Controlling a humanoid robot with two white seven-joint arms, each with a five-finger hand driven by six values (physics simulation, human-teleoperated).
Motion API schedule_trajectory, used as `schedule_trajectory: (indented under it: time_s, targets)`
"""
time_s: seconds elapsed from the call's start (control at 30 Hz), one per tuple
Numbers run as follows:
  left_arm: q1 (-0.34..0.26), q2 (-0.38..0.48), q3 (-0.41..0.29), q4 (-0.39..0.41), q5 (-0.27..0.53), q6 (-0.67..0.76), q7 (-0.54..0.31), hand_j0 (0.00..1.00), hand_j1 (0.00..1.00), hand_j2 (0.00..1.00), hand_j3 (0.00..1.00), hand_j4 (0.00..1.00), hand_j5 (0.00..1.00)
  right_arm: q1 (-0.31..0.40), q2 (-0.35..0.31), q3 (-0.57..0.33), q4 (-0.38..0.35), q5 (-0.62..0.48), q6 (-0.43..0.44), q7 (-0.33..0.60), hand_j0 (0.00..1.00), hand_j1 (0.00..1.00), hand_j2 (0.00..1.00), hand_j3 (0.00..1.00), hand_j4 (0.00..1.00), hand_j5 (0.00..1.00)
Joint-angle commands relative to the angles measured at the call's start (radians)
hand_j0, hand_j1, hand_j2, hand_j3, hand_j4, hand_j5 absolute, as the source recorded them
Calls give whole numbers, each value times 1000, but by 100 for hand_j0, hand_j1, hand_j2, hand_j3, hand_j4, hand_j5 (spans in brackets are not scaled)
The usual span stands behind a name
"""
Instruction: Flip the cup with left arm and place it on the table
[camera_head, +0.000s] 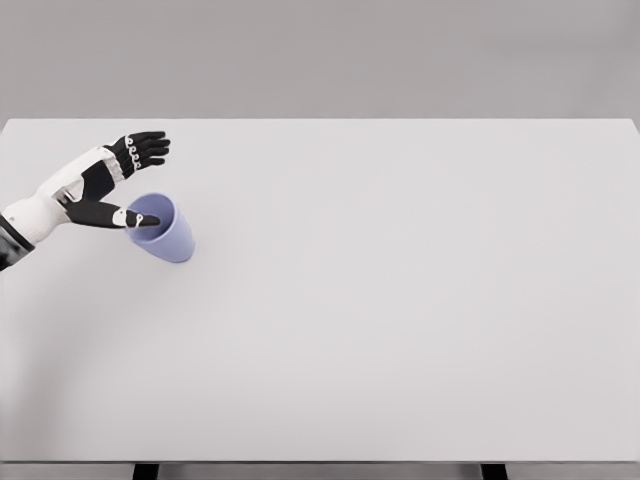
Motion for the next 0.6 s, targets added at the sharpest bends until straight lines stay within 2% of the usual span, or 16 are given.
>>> schedule_trajectory:
  time_s: [0.0,0.33,0.47,0.5,0.57]
  targets:
    - [2,1,1,-3,7,0,0,100,100,100,100,100,100,0,0,0,0,0,0,0,100,100,100,100,100,100]
    - [-11,-17,5,-13,13,7,0,100,100,100,100,100,100,0,0,0,0,0,0,0,100,100,100,100,100,100]
    - [-23,-5,7,-66,9,-4,0,100,100,100,100,100,100,0,0,0,0,0,0,0,100,100,100,100,100,100]
    - [-28,14,4,-87,4,-32,0,100,100,100,100,100,100,0,0,0,0,0,0,0,100,100,100,100,100,100]
    - [-35,145,2,-95,1,-99,0,100,100,100,100,100,100,0,0,0,0,0,0,0,100,100,100,100,100,100]
